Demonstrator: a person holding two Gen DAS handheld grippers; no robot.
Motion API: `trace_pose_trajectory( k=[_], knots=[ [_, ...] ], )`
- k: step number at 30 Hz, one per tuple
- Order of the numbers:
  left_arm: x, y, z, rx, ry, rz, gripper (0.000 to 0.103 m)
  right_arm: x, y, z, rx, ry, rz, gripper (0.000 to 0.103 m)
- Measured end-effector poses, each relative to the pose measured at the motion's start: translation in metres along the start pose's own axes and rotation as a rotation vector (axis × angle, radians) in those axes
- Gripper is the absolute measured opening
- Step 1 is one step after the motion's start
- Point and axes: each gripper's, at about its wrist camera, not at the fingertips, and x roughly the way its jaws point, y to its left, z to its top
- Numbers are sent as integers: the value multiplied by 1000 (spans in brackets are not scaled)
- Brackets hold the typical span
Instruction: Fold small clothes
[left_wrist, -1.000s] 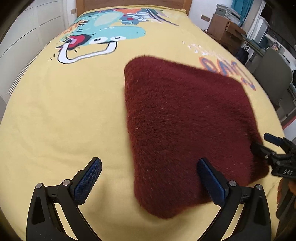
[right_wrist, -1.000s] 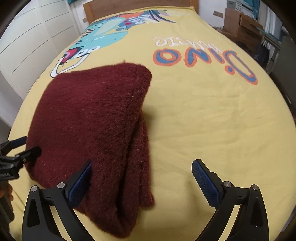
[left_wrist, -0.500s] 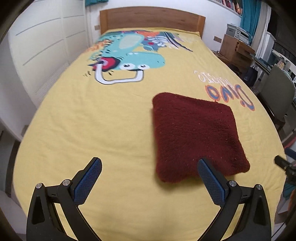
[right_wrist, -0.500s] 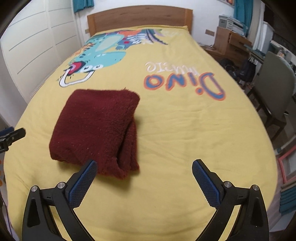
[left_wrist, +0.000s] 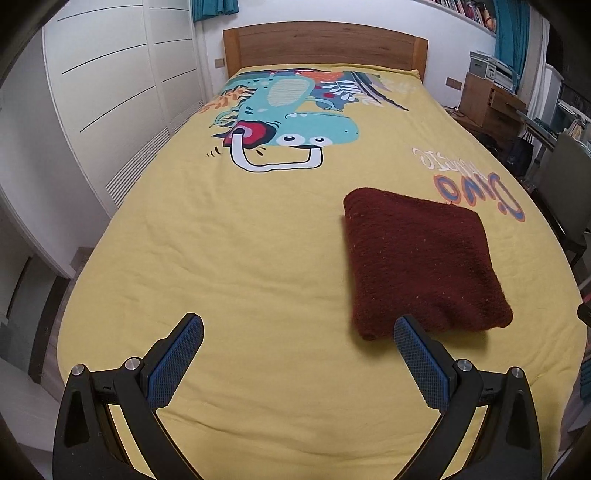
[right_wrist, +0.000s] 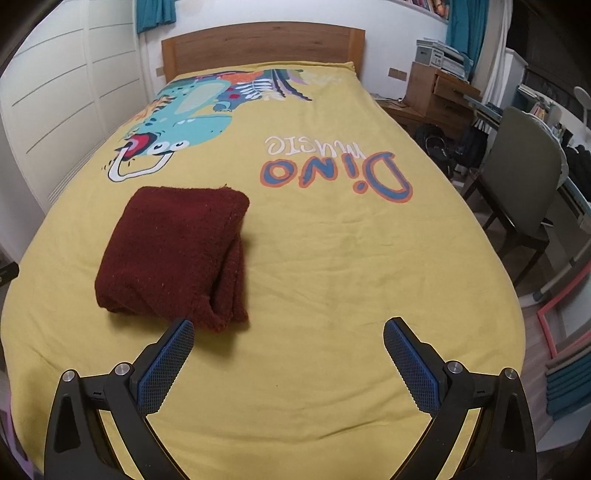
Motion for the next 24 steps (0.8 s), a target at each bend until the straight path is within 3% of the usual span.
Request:
trace_pose_trajectory(
  k=[24],
  knots=[
    [3, 8, -6, -12, 20, 3, 102, -2, 2, -4, -27, 33, -1, 102]
  ],
)
